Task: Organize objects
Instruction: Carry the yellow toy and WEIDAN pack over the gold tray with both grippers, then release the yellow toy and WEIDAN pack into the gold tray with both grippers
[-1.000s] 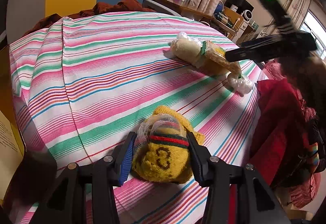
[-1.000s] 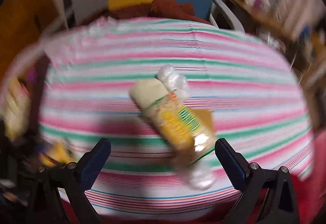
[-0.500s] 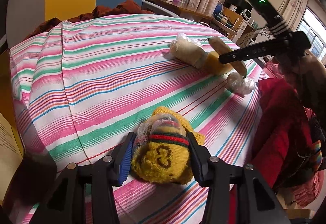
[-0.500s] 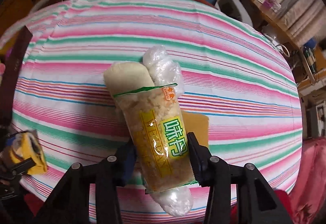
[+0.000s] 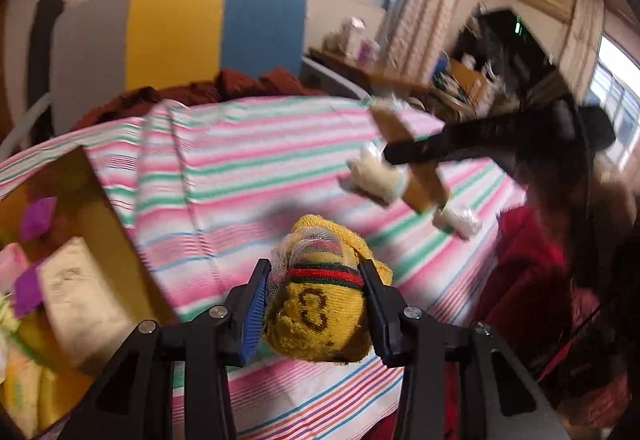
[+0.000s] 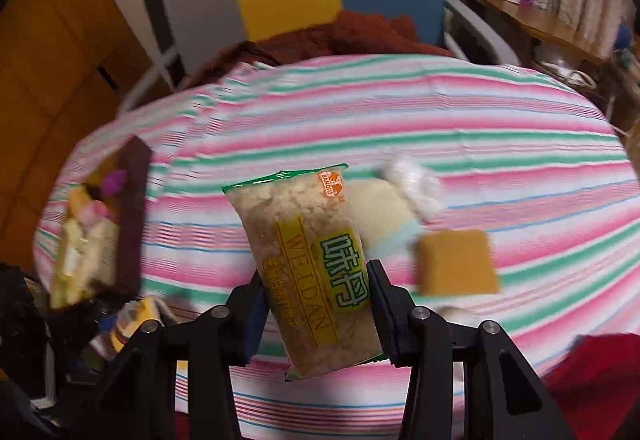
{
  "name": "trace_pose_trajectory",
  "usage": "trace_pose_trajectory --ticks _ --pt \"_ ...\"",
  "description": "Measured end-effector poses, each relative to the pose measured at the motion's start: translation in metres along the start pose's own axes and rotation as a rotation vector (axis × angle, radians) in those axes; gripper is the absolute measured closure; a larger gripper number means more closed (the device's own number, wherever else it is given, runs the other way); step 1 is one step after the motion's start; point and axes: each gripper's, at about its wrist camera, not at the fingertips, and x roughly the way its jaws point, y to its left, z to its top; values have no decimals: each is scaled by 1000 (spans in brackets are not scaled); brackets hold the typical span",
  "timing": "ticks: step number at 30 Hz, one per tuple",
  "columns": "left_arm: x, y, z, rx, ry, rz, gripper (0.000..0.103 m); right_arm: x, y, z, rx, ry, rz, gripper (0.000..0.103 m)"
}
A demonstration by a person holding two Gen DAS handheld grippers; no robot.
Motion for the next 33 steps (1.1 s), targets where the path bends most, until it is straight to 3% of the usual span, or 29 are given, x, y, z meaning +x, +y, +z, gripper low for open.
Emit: trace_pose_trajectory --ticks 7,16,20,24,33 --pt "-54 50 2 -133 -93 120 59 19 101 3 -108 14 147 56" --pt "-97 117 -12 -295 -153 308 59 46 187 14 -186 27 263 56" --pt "-111 140 -17 -346 -160 420 59 53 205 22 -209 29 286 56" --pt "-116 159 -22 -390 -157 484 59 63 226 28 -227 44 298 56" --pt "-112 171 -29 -424 -130 531 58 98 274 51 -264 64 281 56"
